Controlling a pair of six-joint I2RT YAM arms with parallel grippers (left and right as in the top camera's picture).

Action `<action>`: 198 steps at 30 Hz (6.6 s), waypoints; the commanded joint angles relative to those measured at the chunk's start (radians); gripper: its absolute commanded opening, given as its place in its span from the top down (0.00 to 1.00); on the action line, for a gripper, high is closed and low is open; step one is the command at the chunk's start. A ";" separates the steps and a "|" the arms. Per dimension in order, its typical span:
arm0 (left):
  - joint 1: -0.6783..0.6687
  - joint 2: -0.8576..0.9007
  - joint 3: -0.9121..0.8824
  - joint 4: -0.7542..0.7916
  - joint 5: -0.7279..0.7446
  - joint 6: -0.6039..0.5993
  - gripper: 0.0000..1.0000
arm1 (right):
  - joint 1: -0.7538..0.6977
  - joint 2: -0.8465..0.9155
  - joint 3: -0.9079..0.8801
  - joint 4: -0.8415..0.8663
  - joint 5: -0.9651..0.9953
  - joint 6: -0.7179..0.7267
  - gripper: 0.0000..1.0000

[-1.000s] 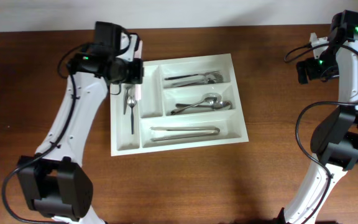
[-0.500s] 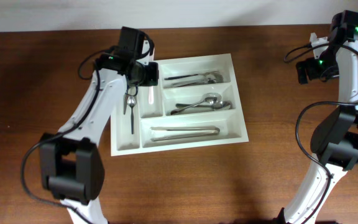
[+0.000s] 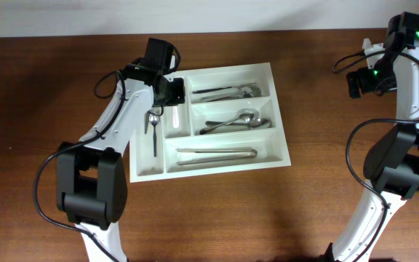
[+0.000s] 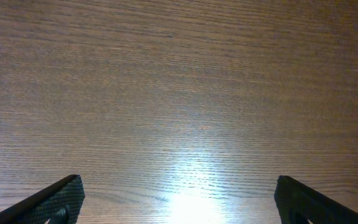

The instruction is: Pack container

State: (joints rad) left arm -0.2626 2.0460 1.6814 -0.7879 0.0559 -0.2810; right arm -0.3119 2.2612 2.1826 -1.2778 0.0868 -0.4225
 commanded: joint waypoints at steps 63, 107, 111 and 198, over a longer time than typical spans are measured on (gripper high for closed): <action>0.122 -0.426 0.371 -0.583 -0.283 0.155 0.01 | -0.003 -0.031 0.008 0.002 -0.008 0.000 0.01; -0.084 -1.372 -0.567 -0.426 -0.307 0.013 0.01 | -0.003 -0.031 0.008 0.002 -0.008 0.000 0.01; -0.084 -1.373 -0.662 -0.323 -0.307 0.138 0.01 | -0.003 -0.031 0.008 0.002 -0.008 0.000 0.01; 0.248 -2.041 -1.618 0.579 -0.026 0.410 0.01 | -0.003 -0.031 0.008 0.002 -0.008 0.000 0.01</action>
State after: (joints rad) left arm -0.0193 0.0147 0.0746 -0.2123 0.0254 0.1127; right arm -0.3119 2.2612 2.1826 -1.2778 0.0845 -0.4225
